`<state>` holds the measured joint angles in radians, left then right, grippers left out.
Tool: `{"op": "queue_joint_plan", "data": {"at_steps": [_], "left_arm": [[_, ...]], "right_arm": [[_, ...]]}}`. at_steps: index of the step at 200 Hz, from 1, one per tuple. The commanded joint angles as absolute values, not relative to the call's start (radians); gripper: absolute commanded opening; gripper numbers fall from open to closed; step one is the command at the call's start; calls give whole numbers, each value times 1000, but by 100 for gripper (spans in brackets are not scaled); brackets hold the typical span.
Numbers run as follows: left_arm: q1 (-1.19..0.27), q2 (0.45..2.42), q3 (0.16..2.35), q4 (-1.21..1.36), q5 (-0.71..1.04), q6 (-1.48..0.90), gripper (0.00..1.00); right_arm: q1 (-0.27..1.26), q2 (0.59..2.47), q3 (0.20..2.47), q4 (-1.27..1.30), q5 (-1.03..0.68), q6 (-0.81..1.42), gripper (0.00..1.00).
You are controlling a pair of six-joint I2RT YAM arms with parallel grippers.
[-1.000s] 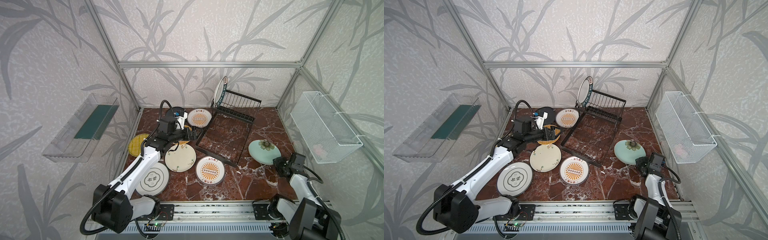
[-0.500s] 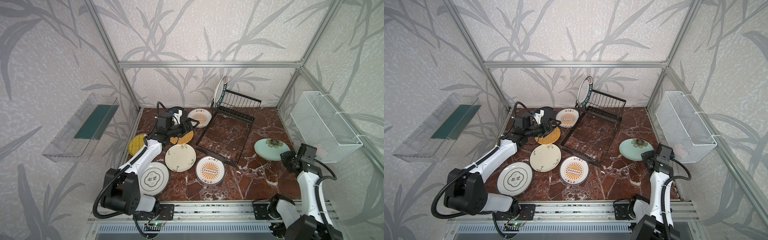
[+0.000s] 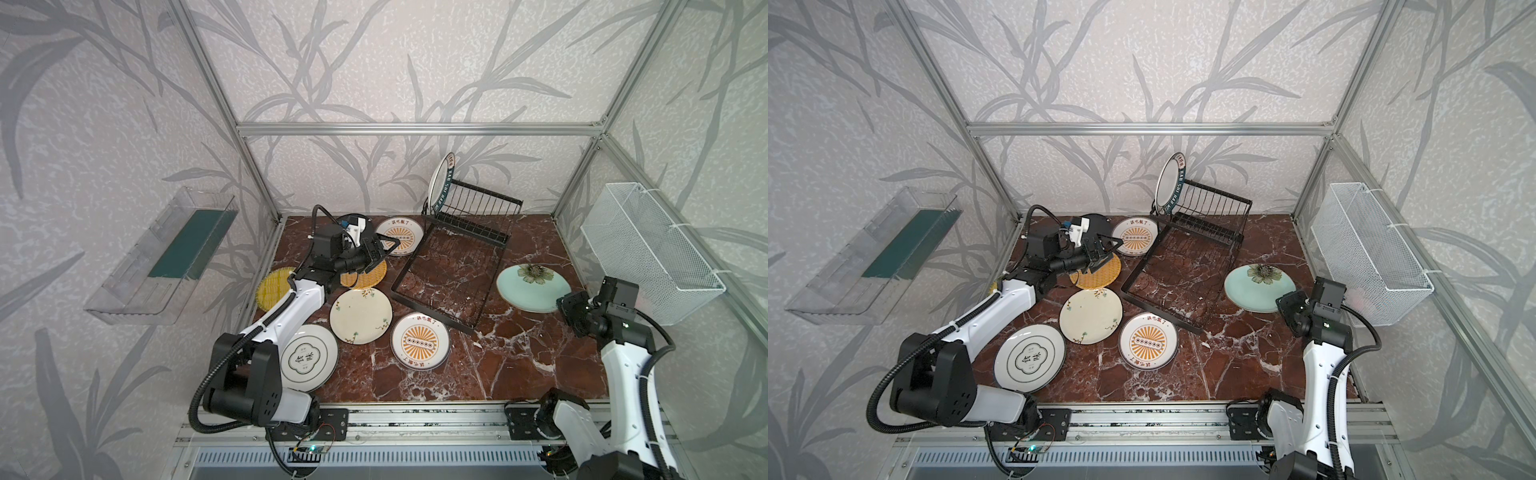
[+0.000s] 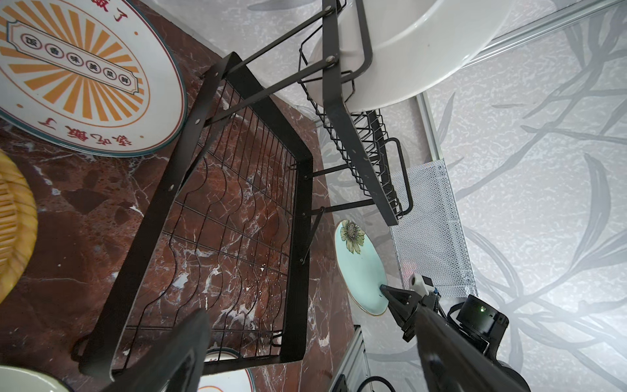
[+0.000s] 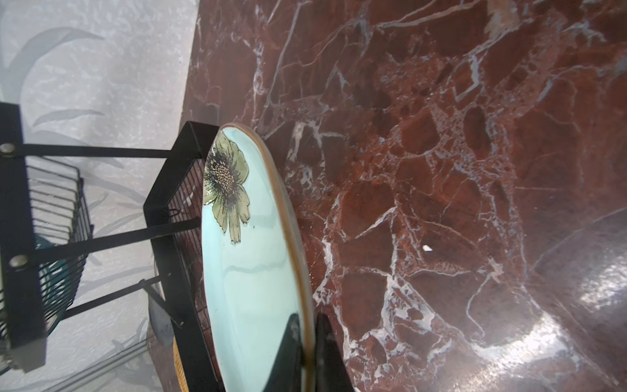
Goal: Load the plates into the dish rack
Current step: 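Grasp the flower plate's edge with the right gripper and tilt it upright, then carry the upright plate toward the left gripper while the left gripper approaches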
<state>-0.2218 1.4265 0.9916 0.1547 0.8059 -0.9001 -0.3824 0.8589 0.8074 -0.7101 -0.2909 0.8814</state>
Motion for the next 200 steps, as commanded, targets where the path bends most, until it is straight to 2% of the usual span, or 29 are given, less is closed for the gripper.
{"op": "queue_joint_plan", "data": {"at_steps": [1, 52, 112, 150, 200], "left_arm": [[-234, 1435, 1002, 192, 865, -914, 92], [-311, 1494, 1055, 83, 882, -857, 86], [-425, 1600, 1157, -56, 842, -794, 79], [-431, 1663, 1194, -88, 797, -804, 76], [-433, 1732, 1239, -103, 816, -813, 66]], "right_arm": [[-355, 816, 870, -694, -397, 894, 0], [-105, 820, 873, -651, -361, 946, 0], [159, 940, 876, -433, -359, 1002, 0], [226, 1005, 886, -314, -383, 1019, 0], [268, 1063, 904, -229, -410, 1034, 0]]}}
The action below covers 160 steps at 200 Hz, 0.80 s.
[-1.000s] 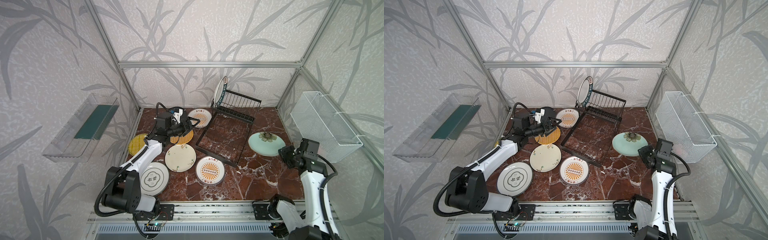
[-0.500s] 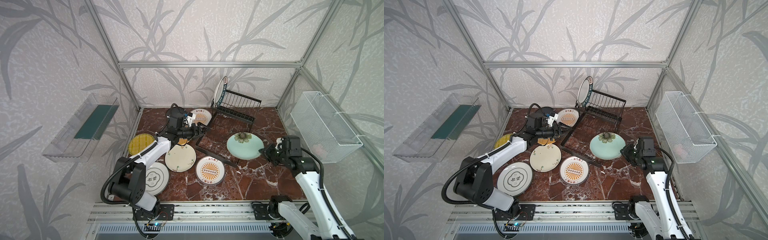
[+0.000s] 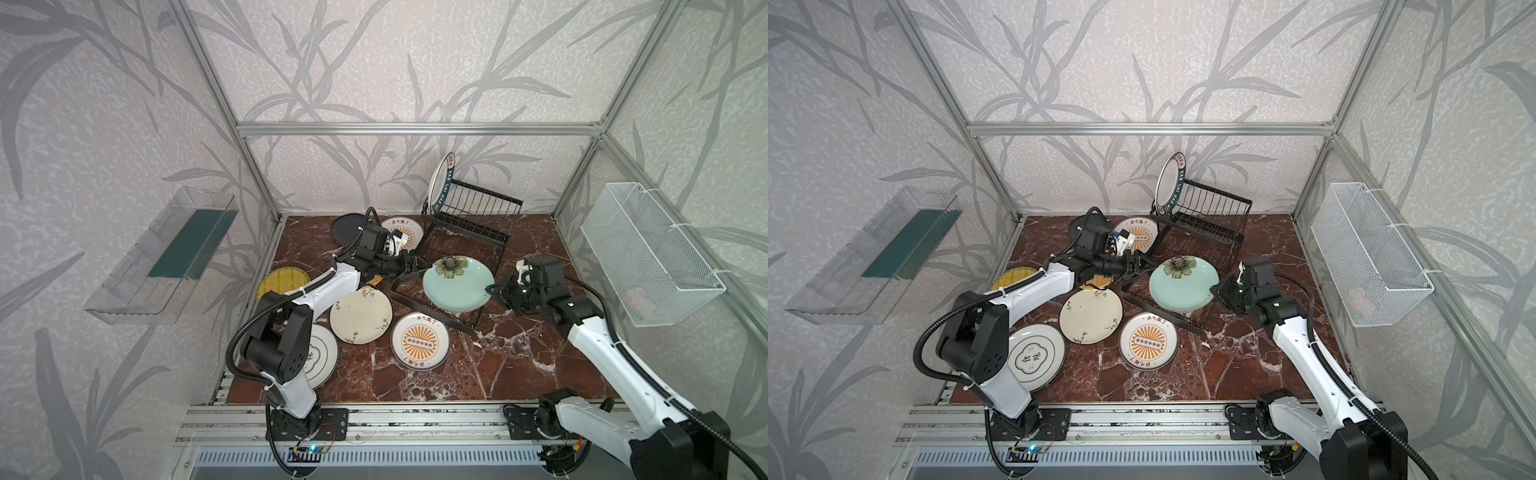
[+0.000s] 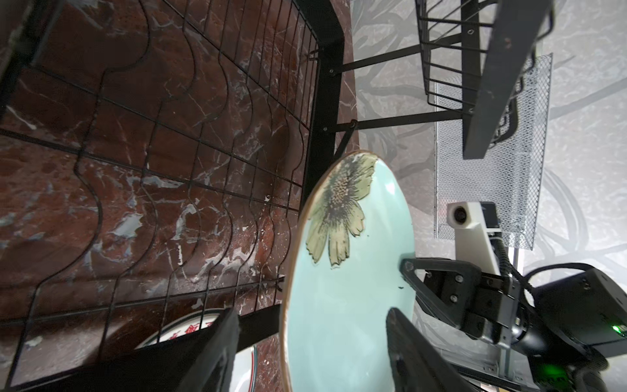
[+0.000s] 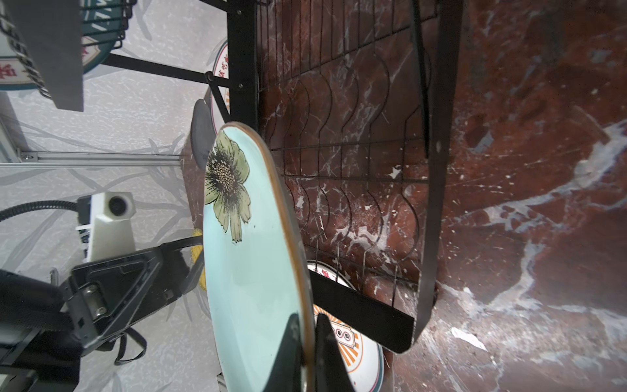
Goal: Load the plates into the dish rack
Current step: 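Carry the upright plate toward the left gripper while the left gripper approaches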
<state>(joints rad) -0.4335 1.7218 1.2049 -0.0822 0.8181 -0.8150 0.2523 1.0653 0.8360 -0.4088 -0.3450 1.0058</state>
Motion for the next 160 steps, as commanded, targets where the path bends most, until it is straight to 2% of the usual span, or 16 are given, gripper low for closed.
{"op": "queue_joint_plan", "data": {"at_steps": [1, 46, 131, 160], "left_arm": [[-433, 1732, 1239, -103, 816, -815, 66], [-434, 1765, 1236, -71, 839, -864, 43], [-432, 1732, 1116, 233, 867, -1166, 0], [-430, 1727, 1063, 428, 863, -1322, 0]], "right_arm": [[268, 1064, 905, -229, -410, 1034, 0], [284, 1106, 909, -166, -423, 1048, 0], [304, 1191, 937, -80, -474, 1030, 0], [307, 1212, 940, -31, -516, 1029, 0]]}}
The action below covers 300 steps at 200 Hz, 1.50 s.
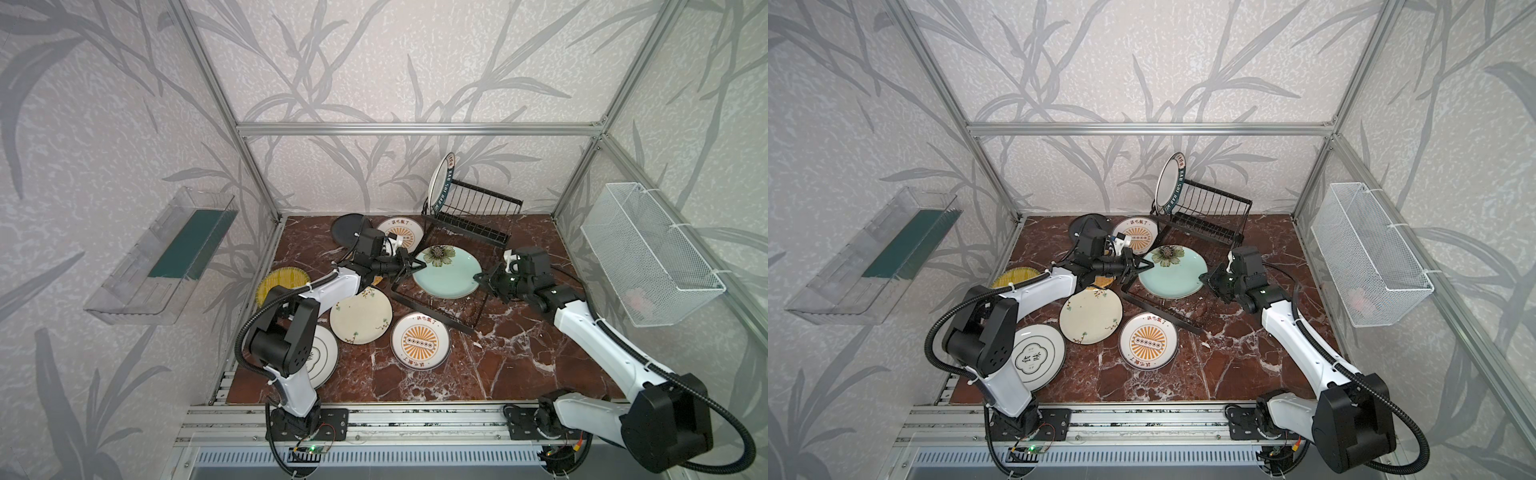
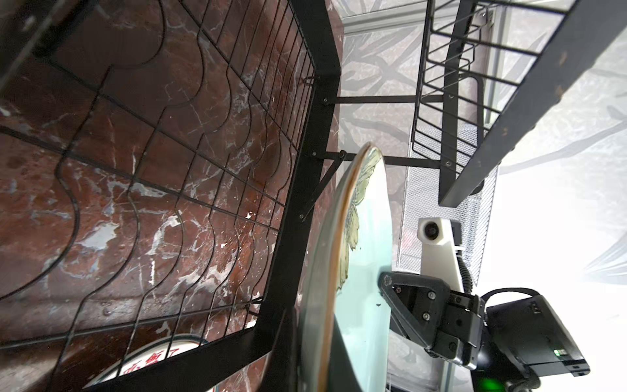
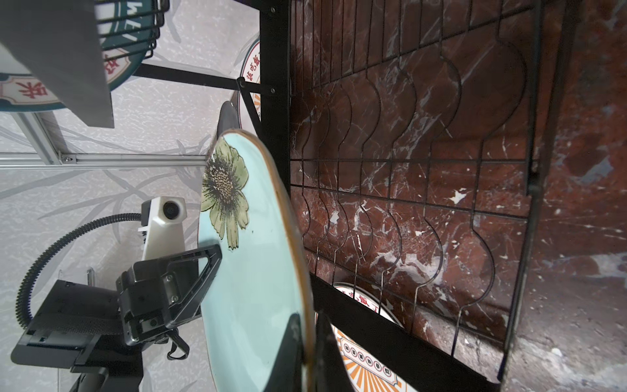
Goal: Load the plates into the dish rack
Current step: 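Carry the upright plate toward the left gripper while the left gripper approaches, then lift the plate rim with the left gripper while the right gripper releases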
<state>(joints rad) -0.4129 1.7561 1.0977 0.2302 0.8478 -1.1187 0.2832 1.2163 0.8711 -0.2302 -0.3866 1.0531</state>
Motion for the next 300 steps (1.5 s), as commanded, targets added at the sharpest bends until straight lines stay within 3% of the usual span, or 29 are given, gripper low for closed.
{"op": "queue_joint_plan", "data": {"at_steps": [1, 6, 20, 39, 94, 114, 167, 221, 300], "left_arm": [[-431, 1726, 1061, 434, 862, -1327, 0], [-430, 1725, 1055, 457, 860, -1344, 0], [-429, 1713, 1046, 476, 851, -1354, 0], [-417, 1679, 1028, 439, 824, -1327, 0], [-399, 1430, 1114, -135, 559, -926, 0], [-399, 1351, 1187, -279, 431, -816, 0], [-487, 1268, 1504, -467, 73, -528, 0], [-645, 1471, 1906, -512, -204, -217, 0], [-750, 1891, 2451, -484, -412, 144, 0]], "right_arm": [[308, 1211, 940, -30, -517, 1028, 0], [308, 1211, 938, -27, -516, 1025, 7], [307, 1202, 930, -22, -500, 1008, 43], [293, 1181, 914, -27, -470, 990, 71], [268, 1137, 972, -138, -457, 809, 95], [268, 1104, 979, -188, -417, 747, 100], [275, 1037, 940, -185, -403, 664, 99], [279, 1034, 877, -121, -451, 670, 99], [322, 1055, 803, -50, -510, 698, 99]]}}
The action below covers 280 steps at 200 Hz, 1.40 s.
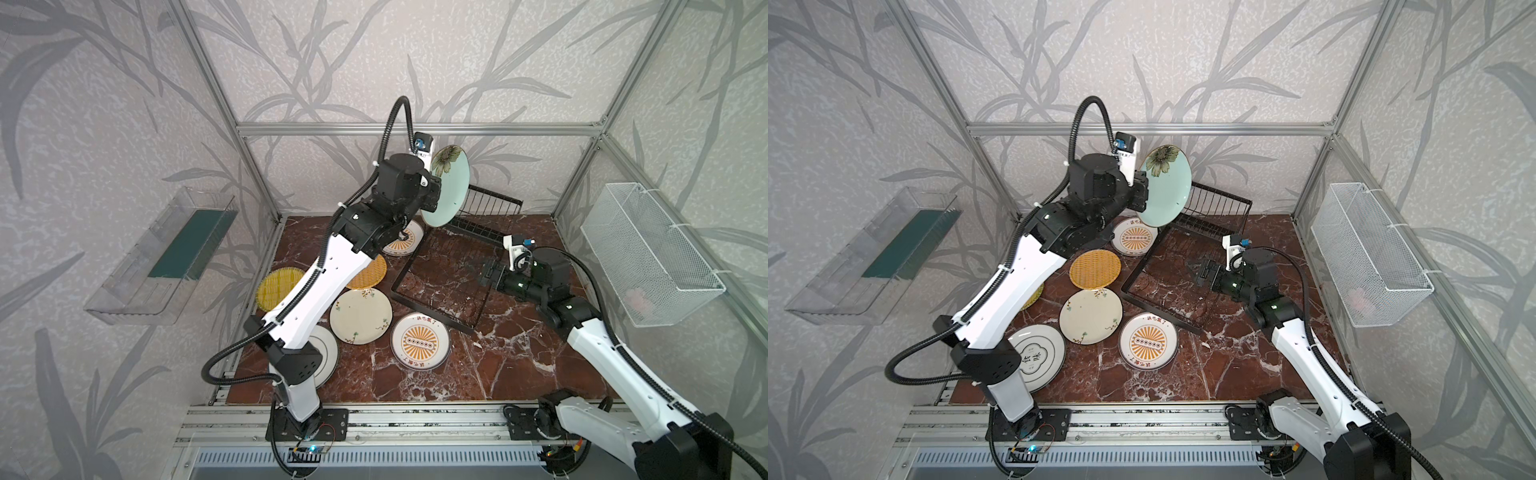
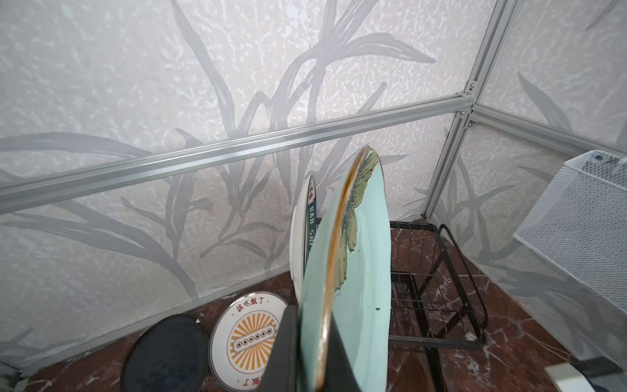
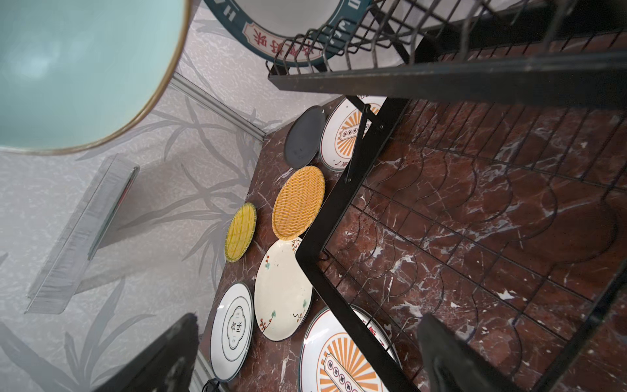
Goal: Load the plates into the dish rack
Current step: 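Lift the plate rim with the left gripper while the right gripper releases, then carry the flower plate with the left gripper into the rack beside the green-rimmed plate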
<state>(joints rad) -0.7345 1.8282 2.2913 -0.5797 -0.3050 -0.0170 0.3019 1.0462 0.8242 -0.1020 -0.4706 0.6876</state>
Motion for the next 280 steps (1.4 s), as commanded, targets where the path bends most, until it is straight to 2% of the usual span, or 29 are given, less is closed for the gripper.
{"op": "queue_joint_plan", "data": {"at_steps": [1, 17, 103, 280], "left_arm": [[-751, 1898, 2460, -484, -415, 147, 0], [-767, 1960, 2529, -439, -456, 221, 0], [-790, 2074, 2507, -133, -528, 461, 0], [-792, 2154, 2363, 58, -596, 531, 0]], "right_arm": [[323, 1055, 802, -50, -511, 698, 99], [346, 1067, 801, -52, -513, 696, 99], [399, 1099, 786, -67, -527, 699, 99], [400, 1078, 738, -81, -534, 689, 99]]}}
